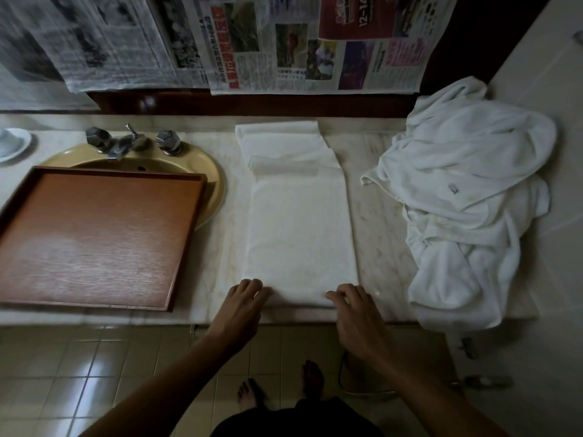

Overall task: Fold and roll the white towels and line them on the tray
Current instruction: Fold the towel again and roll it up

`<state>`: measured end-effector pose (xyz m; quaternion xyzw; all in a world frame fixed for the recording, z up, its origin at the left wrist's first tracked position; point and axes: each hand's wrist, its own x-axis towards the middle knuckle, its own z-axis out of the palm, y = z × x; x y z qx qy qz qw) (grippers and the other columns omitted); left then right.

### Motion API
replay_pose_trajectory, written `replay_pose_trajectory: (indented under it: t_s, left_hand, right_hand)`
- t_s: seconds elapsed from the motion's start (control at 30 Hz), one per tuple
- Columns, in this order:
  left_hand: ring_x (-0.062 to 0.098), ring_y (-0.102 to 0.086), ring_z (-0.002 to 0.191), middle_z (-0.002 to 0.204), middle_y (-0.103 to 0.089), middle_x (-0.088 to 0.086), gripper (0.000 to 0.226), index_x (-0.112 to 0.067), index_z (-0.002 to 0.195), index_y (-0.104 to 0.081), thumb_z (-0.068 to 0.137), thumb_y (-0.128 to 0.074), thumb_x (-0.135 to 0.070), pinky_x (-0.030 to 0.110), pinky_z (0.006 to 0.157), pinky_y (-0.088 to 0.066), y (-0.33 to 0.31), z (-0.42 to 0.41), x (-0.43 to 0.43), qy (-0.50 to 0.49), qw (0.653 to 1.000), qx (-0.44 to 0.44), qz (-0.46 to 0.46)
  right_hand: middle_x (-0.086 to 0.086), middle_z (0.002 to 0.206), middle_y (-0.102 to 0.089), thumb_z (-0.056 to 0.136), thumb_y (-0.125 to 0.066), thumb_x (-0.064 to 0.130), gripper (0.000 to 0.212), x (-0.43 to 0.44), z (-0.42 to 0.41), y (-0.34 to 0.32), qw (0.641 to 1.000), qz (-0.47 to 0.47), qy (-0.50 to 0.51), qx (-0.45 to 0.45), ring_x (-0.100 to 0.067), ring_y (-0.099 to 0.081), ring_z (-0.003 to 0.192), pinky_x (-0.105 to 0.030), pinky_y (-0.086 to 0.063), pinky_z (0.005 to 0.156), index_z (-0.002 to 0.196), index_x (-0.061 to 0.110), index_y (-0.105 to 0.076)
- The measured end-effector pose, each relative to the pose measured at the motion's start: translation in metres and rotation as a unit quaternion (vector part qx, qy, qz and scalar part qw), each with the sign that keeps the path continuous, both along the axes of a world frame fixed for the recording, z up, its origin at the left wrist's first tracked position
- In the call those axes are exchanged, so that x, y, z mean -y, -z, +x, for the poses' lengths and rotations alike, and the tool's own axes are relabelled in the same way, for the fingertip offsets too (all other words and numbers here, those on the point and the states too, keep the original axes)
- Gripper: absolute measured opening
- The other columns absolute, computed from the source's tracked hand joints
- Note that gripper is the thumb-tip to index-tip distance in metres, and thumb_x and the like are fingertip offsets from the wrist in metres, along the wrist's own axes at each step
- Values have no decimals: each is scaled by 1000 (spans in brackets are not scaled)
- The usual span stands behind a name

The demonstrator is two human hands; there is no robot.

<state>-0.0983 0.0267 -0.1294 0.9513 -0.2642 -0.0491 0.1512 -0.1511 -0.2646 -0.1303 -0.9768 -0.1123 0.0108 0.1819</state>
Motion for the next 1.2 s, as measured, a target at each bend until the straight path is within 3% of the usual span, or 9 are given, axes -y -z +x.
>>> replay_pose_trajectory:
  t_s: [0.23, 0.37, 0.47, 0.57, 0.67, 0.8, 0.97, 1.1, 1.2]
  left_hand:
    - [19, -61, 88, 103, -68, 0, 42, -16, 116, -71, 78, -66, 1, 33, 74, -53, -7, 19, -8, 29, 999, -20, 0]
    - [15, -64, 95, 107, -70, -4, 33, -18, 115, -74, 87, -64, -5, 26, 81, -53, -12, 14, -20, 13, 997, -74, -34]
    - [1, -68, 86, 102, -73, -11, 20, -24, 110, -76, 93, -71, -16, 7, 75, -45, -19, 8, -31, -46, 982, -161, -86]
    - [-11, -66, 85, 90, -73, -21, 13, -34, 99, -76, 90, -77, -24, 6, 71, -46, -23, 9, -37, -118, 957, -229, -135]
    - [-12, -65, 85, 91, -73, -21, 13, -35, 101, -77, 88, -80, -32, 7, 71, -43, -25, 15, -38, -149, 948, -248, -129]
    - [-10, -61, 81, 93, -72, -16, 17, -26, 106, -80, 89, -78, -30, 1, 64, -39, -24, 20, -31, -178, 948, -236, -116]
    - [2, -57, 78, 93, -61, -12, 11, -27, 98, -74, 88, -79, -28, 10, 59, -38, -26, 10, -17, -232, 949, -157, -142]
    - [6, -56, 82, 102, -57, -6, 23, -21, 105, -69, 92, -63, -4, 21, 65, -52, -12, -11, -3, -146, 978, -70, -131]
    - [12, -50, 90, 106, -57, -3, 37, -15, 115, -67, 87, -51, 2, 28, 71, -51, 2, -28, 4, -89, 990, -24, -104]
  right_hand:
    - [1, 118, -57, 68, -62, -15, 65, 2, 9, -3, 1000, -25, 1, 4, -22, -56, 103, -33, -50, 79, 122, 20, -64]
    - [9, 122, -60, 76, -61, -15, 62, 7, 14, -13, 997, 12, -8, -72, -14, -54, 111, -28, -46, 90, 123, 26, -65]
    - [11, 115, -64, 93, -62, 3, 36, 16, 14, -21, 984, 85, 15, -154, -11, -58, 106, -29, -48, 92, 117, 29, -68]
    - [18, 105, -69, 97, -66, 20, 20, 26, 17, -26, 961, 166, 65, -213, -1, -62, 97, -22, -52, 83, 109, 36, -71]
    - [21, 102, -72, 95, -69, 23, 18, 33, 25, -26, 950, 204, 81, -223, 4, -65, 96, -18, -53, 82, 106, 37, -75]
    - [18, 101, -72, 93, -73, 22, 15, 32, 34, -21, 957, 203, 80, -192, 5, -65, 94, -16, -50, 83, 105, 30, -78]
    - [11, 107, -63, 88, -73, 7, 28, 13, 30, -14, 982, 115, 100, -108, -7, -53, 102, -22, -47, 86, 108, 27, -74]
    - [7, 105, -59, 63, -65, -17, 62, -11, 16, -7, 997, 48, 43, -47, -18, -54, 99, -33, -52, 77, 109, 25, -71]
    - [4, 107, -59, 64, -63, -14, 61, -16, 2, -3, 998, 39, 36, -15, -23, -56, 96, -38, -53, 74, 113, 23, -69]
